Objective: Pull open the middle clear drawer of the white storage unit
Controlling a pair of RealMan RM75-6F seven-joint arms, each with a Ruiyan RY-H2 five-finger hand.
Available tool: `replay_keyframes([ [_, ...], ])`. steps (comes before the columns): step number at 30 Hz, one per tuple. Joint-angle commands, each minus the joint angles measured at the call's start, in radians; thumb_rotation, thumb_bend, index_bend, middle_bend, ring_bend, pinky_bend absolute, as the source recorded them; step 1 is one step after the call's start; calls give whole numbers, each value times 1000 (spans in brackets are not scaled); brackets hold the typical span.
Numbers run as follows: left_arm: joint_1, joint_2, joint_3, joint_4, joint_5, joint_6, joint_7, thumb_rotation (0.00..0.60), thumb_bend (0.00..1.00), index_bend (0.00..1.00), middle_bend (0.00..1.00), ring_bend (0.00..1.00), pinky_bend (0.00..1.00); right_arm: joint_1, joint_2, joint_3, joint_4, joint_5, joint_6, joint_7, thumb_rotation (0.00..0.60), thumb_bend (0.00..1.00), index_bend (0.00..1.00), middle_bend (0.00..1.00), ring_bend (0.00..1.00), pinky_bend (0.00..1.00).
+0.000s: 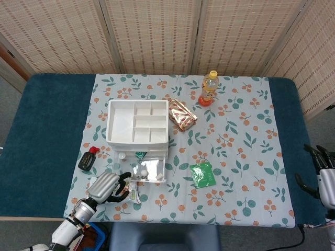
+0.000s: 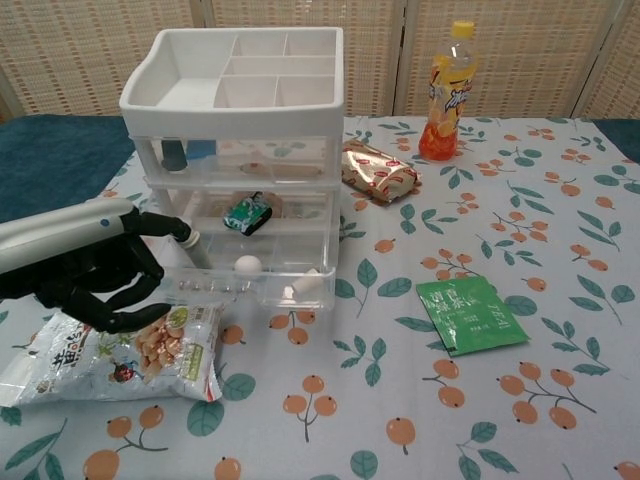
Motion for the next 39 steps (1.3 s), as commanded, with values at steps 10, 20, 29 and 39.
replay_keyframes([
  [10,3,32,-2,-22,56,35,-11,600,383,245,818,937,1000,-2,2,0,2,-2,4,4,600,341,79,210,137,206],
  [20,-79,140,-47,72,271,67,-7,600,383,307,819,937,1000,-4,42,10,-30,-12,24,-10,600,341,80,210,137,206],
  [29,-197,122,-77,299,456,100,-50,600,383,325,837,931,1000,-11,88,22,-85,-21,52,-50,600,341,79,210,137,207],
  [39,-309,37,-12,539,653,158,-79,600,310,310,857,939,1000,-13,100,19,-108,-21,50,-64,600,341,79,210,137,207],
])
